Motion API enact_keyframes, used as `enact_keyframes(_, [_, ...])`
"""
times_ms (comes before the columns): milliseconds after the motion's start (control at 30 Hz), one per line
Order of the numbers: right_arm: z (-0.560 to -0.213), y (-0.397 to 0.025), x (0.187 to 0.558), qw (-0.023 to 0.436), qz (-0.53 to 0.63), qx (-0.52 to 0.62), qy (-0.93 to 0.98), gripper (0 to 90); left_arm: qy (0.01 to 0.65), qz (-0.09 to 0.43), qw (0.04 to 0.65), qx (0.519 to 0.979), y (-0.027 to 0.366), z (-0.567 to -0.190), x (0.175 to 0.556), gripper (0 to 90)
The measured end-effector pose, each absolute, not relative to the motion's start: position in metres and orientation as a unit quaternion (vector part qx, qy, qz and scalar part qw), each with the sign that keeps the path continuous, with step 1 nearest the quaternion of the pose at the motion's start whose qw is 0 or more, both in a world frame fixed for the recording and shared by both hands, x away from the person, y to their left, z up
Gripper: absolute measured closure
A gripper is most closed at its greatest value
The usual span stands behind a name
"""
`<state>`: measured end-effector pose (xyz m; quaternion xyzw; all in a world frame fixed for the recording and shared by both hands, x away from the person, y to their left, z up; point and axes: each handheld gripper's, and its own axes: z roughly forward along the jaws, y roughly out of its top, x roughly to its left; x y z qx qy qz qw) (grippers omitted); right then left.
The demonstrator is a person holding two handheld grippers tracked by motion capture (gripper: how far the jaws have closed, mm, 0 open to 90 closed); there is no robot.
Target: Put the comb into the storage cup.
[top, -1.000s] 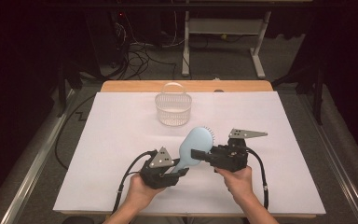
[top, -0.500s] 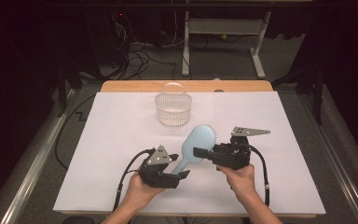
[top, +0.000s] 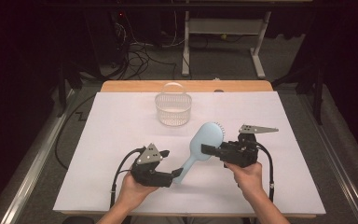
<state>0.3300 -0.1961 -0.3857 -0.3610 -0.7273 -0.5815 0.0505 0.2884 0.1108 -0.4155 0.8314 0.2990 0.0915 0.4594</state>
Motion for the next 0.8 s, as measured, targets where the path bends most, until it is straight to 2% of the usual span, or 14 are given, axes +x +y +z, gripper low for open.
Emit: enact_keyframes(800, [-0.374,-0.234,0.334,0.018,-0.565,-0.399,-0.721,60.9,0.359,0.125,0.489,0.785,0.181,-0.422,0.284,23.6])
